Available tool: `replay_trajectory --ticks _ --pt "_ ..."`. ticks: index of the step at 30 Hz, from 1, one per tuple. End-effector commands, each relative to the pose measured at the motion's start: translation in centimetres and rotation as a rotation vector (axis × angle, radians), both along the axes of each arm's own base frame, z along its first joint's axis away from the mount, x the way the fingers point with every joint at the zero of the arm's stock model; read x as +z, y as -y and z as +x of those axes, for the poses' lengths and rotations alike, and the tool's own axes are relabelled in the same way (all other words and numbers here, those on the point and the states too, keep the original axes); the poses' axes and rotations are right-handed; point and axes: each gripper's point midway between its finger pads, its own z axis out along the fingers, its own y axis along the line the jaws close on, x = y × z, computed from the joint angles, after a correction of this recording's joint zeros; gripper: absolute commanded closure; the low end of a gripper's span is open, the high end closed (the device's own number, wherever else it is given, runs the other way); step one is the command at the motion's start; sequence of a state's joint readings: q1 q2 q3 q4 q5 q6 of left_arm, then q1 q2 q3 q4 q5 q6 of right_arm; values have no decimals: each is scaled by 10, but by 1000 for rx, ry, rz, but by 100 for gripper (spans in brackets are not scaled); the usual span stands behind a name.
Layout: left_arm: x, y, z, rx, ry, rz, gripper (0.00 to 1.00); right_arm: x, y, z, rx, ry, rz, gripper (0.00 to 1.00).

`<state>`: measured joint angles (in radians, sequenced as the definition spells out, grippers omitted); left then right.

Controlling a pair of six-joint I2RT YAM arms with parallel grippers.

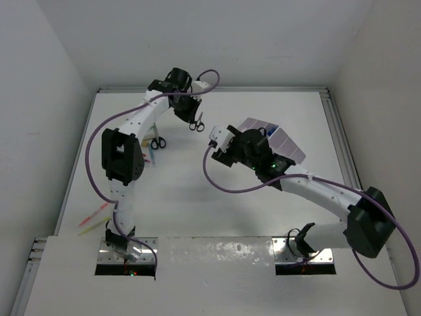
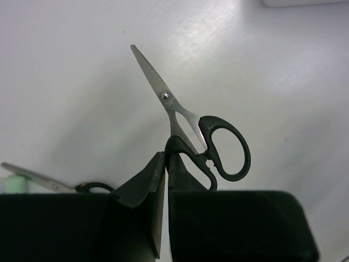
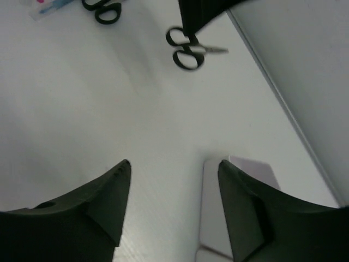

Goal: Sort the stationery into containers
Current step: Pick up the scissors from the center of the board, then place the scissors in the storage box.

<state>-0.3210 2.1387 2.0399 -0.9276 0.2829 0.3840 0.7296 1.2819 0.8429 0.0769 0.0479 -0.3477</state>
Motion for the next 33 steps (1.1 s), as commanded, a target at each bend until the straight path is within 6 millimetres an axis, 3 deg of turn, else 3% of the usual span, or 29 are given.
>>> replay_trajectory --ticks 1,2,4,8,14,16,26,31,33 --pt "33 24 -26 -107 13 -44 100 34 -38 14 136 226 -22 33" --pt "34 30 -30 -122 11 -49 100 34 -42 17 154 270 -64 31" --pt "39 38 -34 -141 6 -76 100 15 -50 21 161 292 -139 28" --pt "37 48 -42 -171 -15 -93 100 13 -61 28 166 405 -186 26" --pt "31 53 -54 -200 -62 -111 100 -5 -72 47 155 419 -249 27" --pt "31 52 -56 -200 -66 -111 100 -14 -74 53 147 421 -276 29" --pt "27 54 -62 -211 -97 -125 100 -26 -81 82 103 417 -290 36" --pt "29 55 -62 -217 -93 -130 100 -34 -80 90 89 404 -322 43" --pt "29 55 -61 -213 -94 -132 100 -36 -80 90 88 398 -327 52"
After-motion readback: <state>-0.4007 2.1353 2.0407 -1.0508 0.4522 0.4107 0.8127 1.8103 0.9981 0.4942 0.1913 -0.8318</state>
